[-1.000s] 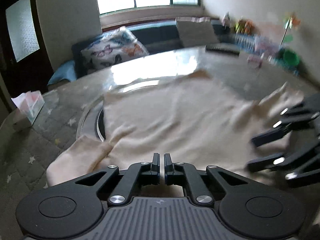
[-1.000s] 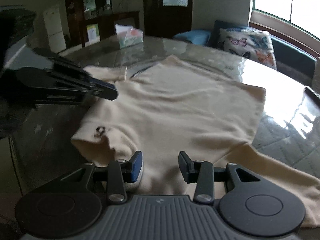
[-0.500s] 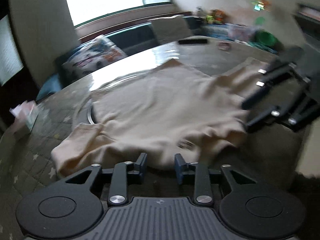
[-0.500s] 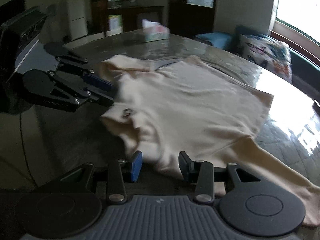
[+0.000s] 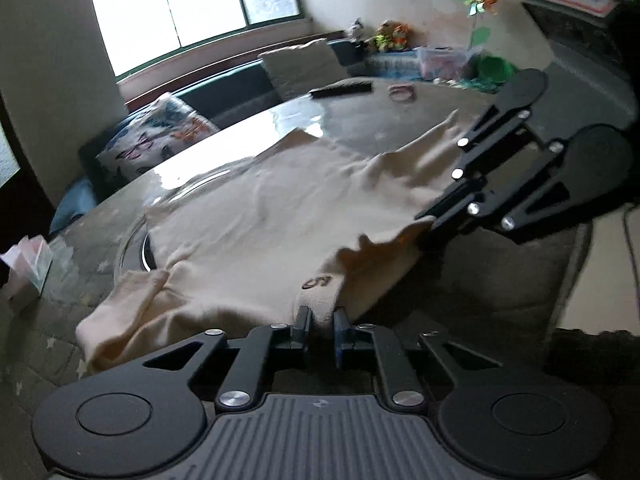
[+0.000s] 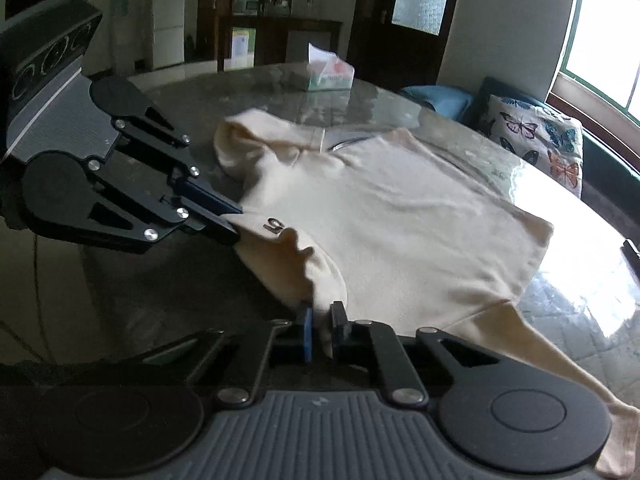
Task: Fold clothes
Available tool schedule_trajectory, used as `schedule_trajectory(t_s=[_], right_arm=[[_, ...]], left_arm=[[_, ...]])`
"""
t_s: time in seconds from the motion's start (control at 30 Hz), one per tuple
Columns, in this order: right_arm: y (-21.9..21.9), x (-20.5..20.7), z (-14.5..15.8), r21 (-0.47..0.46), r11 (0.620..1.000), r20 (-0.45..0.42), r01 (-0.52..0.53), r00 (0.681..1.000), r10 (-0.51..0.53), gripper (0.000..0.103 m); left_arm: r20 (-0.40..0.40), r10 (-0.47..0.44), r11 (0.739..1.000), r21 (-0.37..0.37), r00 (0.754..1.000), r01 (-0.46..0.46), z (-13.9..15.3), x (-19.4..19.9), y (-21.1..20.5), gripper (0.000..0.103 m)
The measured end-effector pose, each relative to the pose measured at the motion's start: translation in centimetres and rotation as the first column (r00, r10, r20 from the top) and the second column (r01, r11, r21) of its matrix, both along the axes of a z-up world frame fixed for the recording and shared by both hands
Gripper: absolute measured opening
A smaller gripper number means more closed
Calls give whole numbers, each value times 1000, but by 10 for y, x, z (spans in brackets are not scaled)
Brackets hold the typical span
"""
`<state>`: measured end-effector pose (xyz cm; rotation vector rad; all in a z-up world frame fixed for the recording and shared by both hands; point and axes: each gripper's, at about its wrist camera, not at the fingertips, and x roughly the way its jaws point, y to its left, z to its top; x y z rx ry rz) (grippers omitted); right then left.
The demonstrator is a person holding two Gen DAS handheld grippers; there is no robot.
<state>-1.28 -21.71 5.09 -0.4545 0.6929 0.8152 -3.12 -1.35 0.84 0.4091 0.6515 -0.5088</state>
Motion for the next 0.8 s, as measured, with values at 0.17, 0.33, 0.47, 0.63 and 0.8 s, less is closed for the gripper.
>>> schedule_trajectory(t_s=[0.17,0.33,0.47,0.63,0.8], right_arm=[[-3,-8,-2,-29,997,-63,-68,996,66,10],[-9,-11,10,13,992,-106,-129,986,129,19],[-8,-1,29,79,990,-64,-113,991,119,19],[16,26,18,105,993,-59,-56,996,63,19],[38,41,-3,102,993,-94,-57,993,67,19]], left_arm=[[-79,-10,1000,-9,997,10,-9,-2,4,16],[-40,10,997,-74,999,-13,12,-5,22,29],[38,129,990,-63,991,-127,26,14,39,31],[58,311,950,-25,949,-310,15,67,59,31],[27,332,943,12,943,-332,-3,109,65,31]])
